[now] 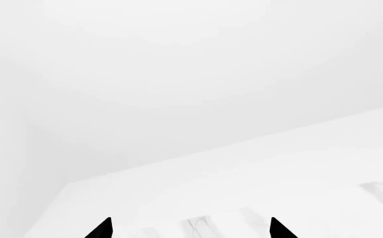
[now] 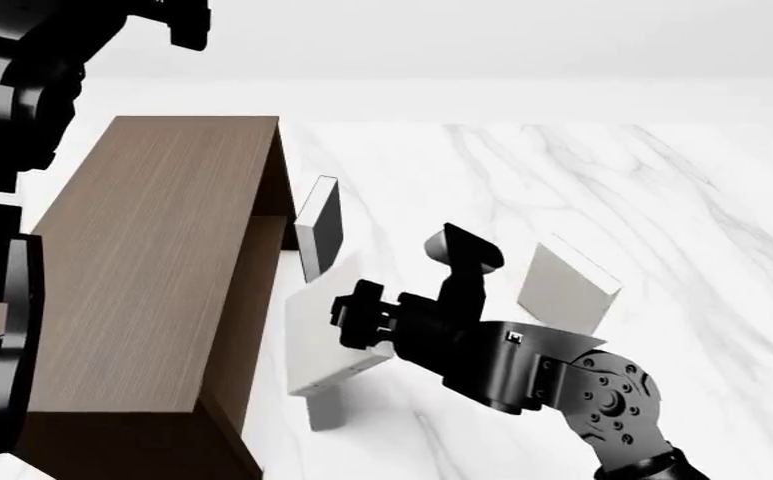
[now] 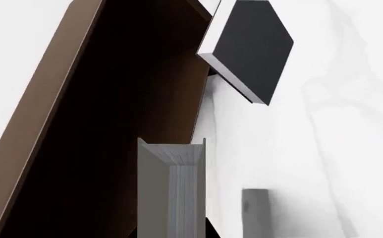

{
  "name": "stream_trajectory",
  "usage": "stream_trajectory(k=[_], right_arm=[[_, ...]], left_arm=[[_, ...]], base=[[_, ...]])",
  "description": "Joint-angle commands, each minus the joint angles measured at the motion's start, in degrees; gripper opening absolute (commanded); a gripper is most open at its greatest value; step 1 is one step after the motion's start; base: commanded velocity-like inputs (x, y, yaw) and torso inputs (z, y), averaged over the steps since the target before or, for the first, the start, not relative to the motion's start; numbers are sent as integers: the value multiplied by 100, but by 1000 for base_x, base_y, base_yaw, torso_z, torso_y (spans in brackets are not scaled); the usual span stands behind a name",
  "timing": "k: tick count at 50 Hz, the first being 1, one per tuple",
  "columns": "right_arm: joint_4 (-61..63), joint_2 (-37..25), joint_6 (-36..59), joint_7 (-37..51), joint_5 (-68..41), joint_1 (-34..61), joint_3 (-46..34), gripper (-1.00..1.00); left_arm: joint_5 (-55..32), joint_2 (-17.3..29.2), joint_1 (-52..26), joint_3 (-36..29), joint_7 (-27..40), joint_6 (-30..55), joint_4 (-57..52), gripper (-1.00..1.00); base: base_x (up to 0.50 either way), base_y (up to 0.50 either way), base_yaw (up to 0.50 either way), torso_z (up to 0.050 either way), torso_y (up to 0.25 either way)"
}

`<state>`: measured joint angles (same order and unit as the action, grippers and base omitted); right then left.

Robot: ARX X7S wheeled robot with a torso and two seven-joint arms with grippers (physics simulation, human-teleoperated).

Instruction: Pick up the book on the right and place it under the cabinet shelf.

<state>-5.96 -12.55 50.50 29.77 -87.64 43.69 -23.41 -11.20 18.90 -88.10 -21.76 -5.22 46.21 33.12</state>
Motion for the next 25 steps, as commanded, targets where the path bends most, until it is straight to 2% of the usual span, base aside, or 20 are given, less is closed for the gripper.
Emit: stream_trajectory(k=[1,25], right_arm=[[-187,230,-220,-283,-26,46,-16,-100],[-1094,430,-787,-836,377,-103,-121,-100]], left_arm=[[-9,3,-7,-6,-1,-14,17,100],[-14,-4,5,-37,6,-61,73,100]], base=[[0,0,0,0,0],[0,0,0,0,1]])
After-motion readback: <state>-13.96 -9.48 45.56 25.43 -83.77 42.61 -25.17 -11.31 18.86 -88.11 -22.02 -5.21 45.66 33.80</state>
